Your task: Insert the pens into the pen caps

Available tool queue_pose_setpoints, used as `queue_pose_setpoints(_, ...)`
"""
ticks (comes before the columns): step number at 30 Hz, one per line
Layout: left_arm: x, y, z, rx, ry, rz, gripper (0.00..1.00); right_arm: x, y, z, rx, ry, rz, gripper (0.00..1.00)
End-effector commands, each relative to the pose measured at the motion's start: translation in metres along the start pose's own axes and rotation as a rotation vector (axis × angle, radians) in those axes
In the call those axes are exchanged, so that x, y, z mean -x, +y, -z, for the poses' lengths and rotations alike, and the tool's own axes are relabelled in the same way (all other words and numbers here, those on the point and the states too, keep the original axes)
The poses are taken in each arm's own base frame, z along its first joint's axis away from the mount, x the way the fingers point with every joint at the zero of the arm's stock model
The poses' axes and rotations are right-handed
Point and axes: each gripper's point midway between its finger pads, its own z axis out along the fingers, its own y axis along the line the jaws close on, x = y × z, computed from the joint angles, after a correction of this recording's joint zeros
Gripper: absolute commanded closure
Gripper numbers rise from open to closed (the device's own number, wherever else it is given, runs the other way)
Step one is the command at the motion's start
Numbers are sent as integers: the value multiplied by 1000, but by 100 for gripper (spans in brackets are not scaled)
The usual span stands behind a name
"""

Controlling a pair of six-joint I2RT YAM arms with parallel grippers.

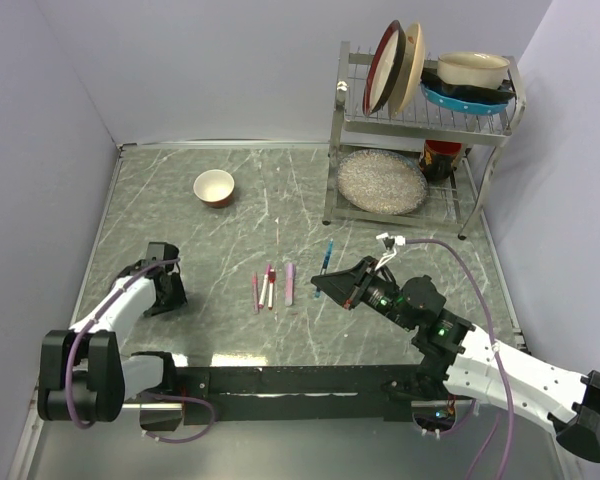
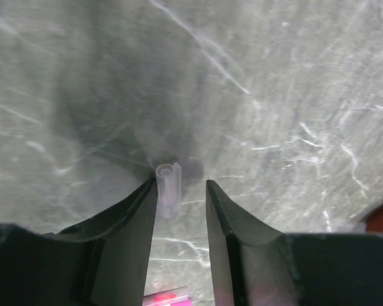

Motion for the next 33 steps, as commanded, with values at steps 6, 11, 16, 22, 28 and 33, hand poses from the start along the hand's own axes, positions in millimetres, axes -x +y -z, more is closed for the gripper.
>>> queue_pose_setpoints(6,8,3,-12,53,-60,-54,65,21,19,4,42,-64,14,100)
queue_pose_setpoints(11,6,5,-17,74,-62,-91,81,21,18,3,41,-63,10,100)
queue_pose_setpoints(16,5,3,-18,69,-60,-140,95,21,17,4,37,-61,13,100)
queue_pose_setpoints(22,8,-15,0,3,-74,-242,99,17,13,4,22,-47,6,100)
queue_pose_setpoints(28,12,-27,28,-99,-83,-392,99,12,9,-1,13,-32,3,100)
queue_pose_setpoints(33,-31,-41,49,-339,75,-623,99,-15,-2,-12,10,76,16,100)
